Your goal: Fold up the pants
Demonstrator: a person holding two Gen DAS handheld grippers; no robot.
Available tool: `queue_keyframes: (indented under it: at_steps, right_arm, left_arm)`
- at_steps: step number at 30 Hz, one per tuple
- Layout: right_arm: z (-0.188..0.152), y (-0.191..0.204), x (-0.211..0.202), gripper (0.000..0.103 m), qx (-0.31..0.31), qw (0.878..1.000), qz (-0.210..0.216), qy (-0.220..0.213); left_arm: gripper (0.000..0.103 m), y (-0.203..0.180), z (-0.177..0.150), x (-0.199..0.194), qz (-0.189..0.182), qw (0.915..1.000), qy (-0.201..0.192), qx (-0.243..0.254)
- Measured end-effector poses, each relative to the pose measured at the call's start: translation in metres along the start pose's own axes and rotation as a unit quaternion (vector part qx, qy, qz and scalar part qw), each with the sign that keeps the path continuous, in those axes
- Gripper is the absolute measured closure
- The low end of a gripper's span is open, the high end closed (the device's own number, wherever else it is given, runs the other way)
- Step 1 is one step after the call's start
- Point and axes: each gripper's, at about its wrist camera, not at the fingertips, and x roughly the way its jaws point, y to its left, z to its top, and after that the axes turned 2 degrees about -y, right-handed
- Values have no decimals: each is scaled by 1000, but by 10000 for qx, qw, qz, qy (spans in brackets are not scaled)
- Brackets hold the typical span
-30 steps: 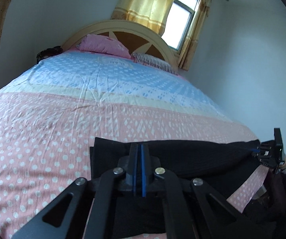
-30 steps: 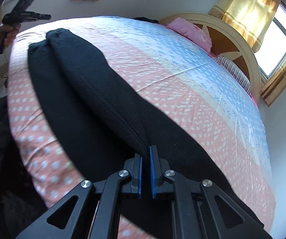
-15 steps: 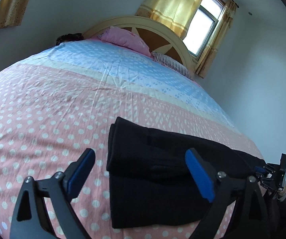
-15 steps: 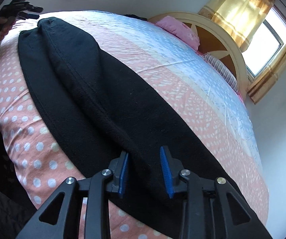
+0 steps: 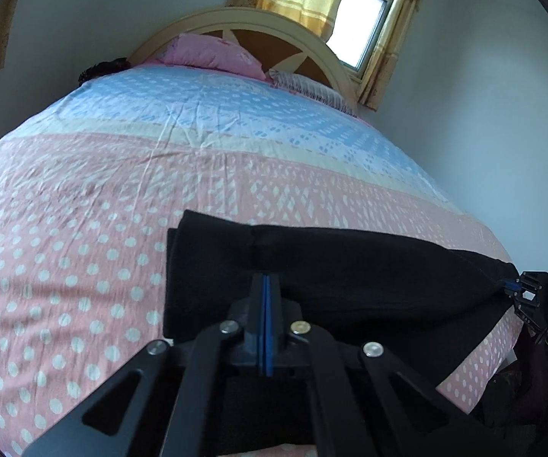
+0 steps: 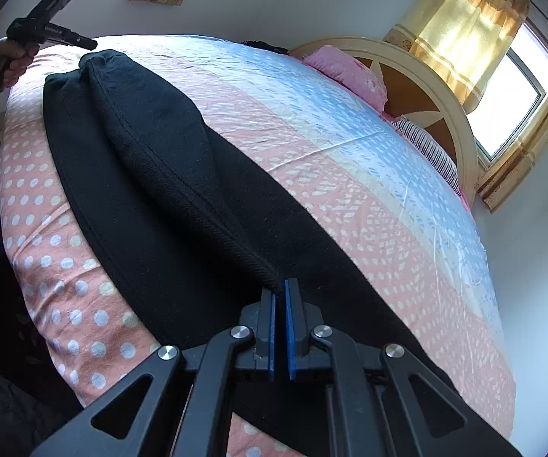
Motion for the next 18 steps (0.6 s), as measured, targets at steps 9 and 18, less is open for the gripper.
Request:
queue_keyframes:
  at_steps: [9, 18]
  right_arm:
    - [-6, 8, 4, 67, -81, 9999, 143, -45]
    - [4, 9, 12, 67, -82, 9998, 179, -15]
  left_arm:
    - [77, 15, 5, -23, 465, 9988, -129, -65]
    - [38, 19, -3, -3, 476, 9987, 58, -198]
